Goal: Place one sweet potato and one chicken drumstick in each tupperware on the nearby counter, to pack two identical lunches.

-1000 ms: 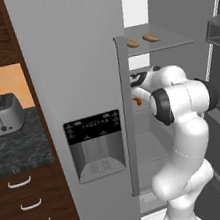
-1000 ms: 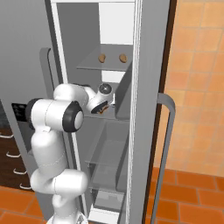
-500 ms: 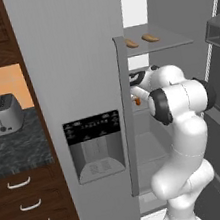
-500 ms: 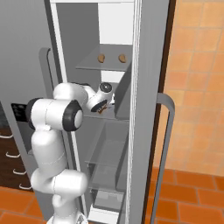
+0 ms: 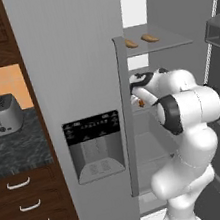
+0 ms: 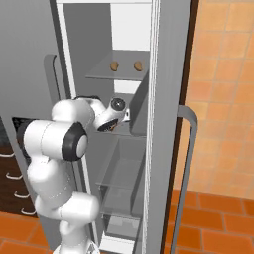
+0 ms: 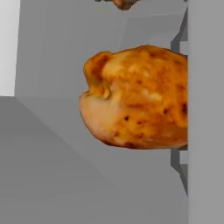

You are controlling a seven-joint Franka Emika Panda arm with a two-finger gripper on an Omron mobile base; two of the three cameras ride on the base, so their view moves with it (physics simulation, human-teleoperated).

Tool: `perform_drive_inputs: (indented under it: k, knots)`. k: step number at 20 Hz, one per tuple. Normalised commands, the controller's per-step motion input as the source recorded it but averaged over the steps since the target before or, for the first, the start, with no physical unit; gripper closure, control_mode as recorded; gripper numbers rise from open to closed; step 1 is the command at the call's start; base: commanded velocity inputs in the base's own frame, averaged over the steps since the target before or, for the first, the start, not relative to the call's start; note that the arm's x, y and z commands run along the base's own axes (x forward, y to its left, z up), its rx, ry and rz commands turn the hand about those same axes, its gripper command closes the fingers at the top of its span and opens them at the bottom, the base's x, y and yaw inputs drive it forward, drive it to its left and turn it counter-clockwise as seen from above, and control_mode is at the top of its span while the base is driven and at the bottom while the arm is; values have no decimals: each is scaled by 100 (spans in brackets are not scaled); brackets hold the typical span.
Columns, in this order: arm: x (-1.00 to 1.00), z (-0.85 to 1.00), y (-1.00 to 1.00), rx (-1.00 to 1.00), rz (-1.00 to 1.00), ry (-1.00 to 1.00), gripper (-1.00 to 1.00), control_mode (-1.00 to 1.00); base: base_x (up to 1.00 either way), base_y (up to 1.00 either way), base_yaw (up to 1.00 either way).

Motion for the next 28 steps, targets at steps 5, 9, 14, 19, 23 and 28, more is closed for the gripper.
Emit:
perform_drive_inputs:
  k: [5,9,14,19,23,28]
  knots:
    - [-97,89,-2,0,0,0,100,-100,0,0,0]
    - [-88,100,-2,-4,9,17,100,-100,0,0,0]
    - [-100,99,-23,-12,13,21,100,-100,0,0,0]
    - [-100,33,-17,-5,15,24,100,-100,0,0,0]
    - [-100,0,13,-4,16,18,100,-100,0,0,0]
    - [-100,23,13,-17,5,0,100,-100,0,0,0]
